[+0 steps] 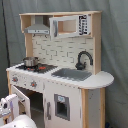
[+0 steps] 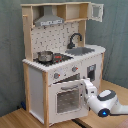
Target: Play with the kitchen
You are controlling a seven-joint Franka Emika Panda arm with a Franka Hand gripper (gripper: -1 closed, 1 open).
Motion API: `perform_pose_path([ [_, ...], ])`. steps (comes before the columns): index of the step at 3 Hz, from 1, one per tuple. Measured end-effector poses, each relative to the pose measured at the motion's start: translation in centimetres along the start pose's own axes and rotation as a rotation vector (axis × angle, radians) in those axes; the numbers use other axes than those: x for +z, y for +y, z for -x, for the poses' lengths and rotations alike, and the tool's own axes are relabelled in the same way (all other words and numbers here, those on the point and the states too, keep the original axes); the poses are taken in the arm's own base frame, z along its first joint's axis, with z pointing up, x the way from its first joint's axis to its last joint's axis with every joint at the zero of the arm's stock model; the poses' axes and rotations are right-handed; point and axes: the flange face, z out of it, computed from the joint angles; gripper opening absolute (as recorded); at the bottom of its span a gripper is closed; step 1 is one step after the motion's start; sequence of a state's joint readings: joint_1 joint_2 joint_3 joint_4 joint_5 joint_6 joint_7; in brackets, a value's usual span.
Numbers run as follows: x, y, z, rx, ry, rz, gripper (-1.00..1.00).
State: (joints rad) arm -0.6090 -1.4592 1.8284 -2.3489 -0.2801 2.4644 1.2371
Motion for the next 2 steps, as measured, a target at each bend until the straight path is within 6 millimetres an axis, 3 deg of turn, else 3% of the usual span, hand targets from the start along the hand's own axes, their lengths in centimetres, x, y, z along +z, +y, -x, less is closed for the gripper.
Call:
perform_pose_path([
  [2, 3.7, -0.3, -1.8, -0.006, 0.003, -0.093, 1.0],
])
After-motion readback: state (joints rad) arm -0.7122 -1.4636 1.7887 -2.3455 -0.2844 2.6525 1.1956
